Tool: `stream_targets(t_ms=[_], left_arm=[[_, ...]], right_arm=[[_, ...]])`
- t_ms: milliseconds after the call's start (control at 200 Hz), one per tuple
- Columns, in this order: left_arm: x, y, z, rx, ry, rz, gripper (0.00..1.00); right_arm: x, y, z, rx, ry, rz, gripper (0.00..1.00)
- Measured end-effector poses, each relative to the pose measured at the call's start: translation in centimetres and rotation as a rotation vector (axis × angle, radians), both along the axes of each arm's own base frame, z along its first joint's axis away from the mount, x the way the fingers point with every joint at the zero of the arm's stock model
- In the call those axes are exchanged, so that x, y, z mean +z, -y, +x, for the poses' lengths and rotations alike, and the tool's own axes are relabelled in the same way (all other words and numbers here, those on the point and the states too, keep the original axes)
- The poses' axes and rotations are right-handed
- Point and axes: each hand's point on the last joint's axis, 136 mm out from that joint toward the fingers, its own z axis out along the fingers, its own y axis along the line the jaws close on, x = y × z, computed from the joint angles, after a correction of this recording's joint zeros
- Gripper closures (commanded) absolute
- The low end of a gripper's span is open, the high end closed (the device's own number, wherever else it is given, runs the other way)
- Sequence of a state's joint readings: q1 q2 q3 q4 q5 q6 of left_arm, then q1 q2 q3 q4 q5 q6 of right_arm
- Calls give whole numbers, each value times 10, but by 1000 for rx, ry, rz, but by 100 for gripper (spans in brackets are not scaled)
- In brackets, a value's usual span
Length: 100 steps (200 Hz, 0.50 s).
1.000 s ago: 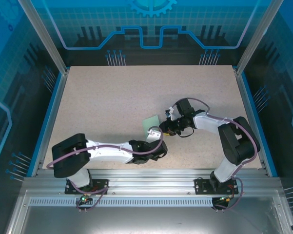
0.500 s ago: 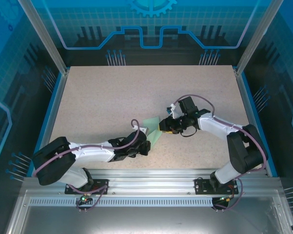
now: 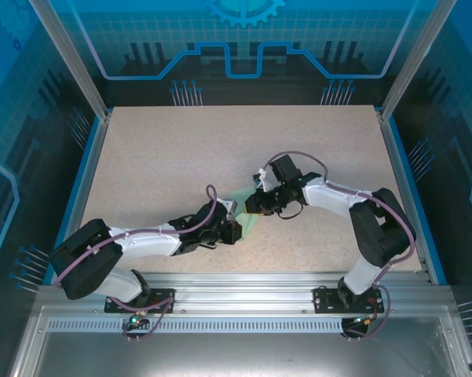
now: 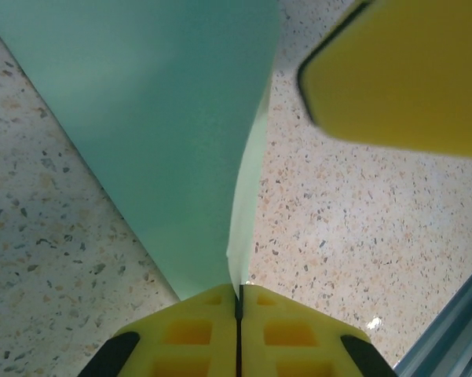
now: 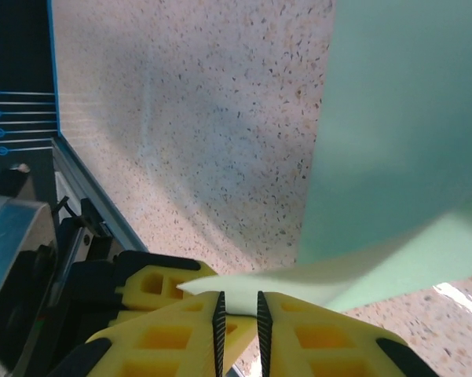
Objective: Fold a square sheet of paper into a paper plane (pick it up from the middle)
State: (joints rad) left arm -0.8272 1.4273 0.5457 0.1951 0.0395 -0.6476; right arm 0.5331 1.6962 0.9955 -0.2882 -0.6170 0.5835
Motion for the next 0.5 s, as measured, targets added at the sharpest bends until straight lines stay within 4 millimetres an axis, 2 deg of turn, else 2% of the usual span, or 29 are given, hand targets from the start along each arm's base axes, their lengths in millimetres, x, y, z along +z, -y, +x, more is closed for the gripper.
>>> stream_targets(t_ms=[105, 275, 340, 500], left_arm=[[-2, 0, -2, -6, -8, -2, 89], [-2, -2, -1, -3, -8, 1, 75], [-2, -3, 1, 4, -8, 0, 68], [-2, -7, 5, 22, -11, -2, 61]], right_arm=[[-10, -3, 0, 1, -17, -19, 80], [-25, -1, 2, -17, -41, -53, 81], [-27, -1, 3, -19, -44, -59, 81], [-27, -1, 4, -23, -41, -58, 81]])
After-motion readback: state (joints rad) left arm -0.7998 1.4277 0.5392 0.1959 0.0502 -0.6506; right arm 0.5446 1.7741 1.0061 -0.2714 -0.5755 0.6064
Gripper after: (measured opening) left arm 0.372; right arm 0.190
